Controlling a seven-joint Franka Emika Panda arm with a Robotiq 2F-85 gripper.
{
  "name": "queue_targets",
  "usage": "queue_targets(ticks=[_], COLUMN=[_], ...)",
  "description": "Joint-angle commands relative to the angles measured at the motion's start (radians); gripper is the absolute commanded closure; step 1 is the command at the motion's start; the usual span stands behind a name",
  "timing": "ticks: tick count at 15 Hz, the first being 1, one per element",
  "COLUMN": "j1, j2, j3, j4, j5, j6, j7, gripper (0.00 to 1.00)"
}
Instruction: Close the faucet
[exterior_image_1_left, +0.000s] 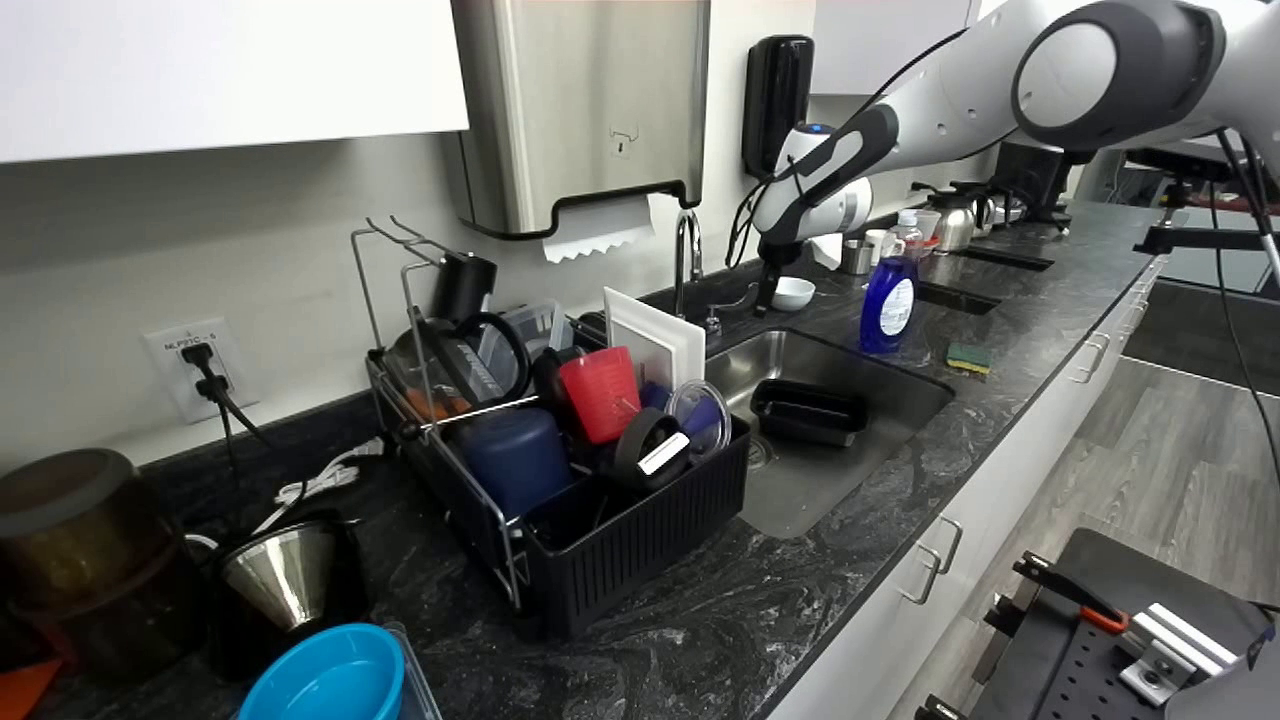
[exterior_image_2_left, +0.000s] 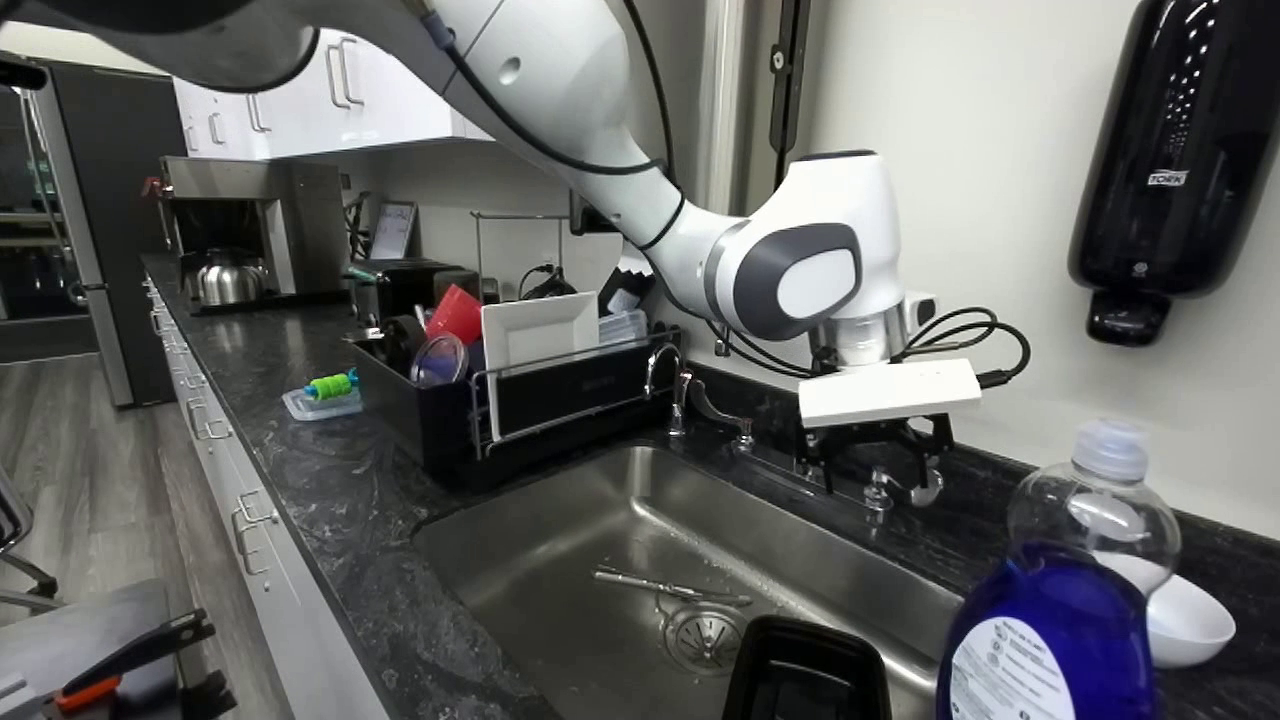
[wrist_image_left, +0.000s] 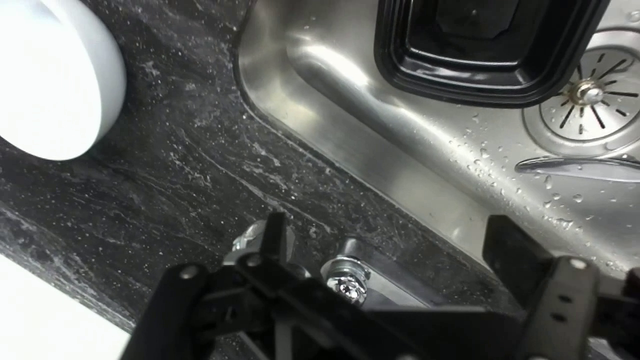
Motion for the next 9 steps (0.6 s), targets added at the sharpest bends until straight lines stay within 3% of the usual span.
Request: queue_targets(ticks=[1,6,9], j1=[0.021,0.053,0.101], j2=[-0.151,-0.336,-0.431], j3=[-0.027,-0.056,-0.102], j4=[-0.205,-0.437,-0.526], j5=[-0.051,-0.115,-0.192], j6=[0.004,-0.079,-0.154], j7=[0.050,0.120,0.253], gripper=[0.00,0.00,0.00])
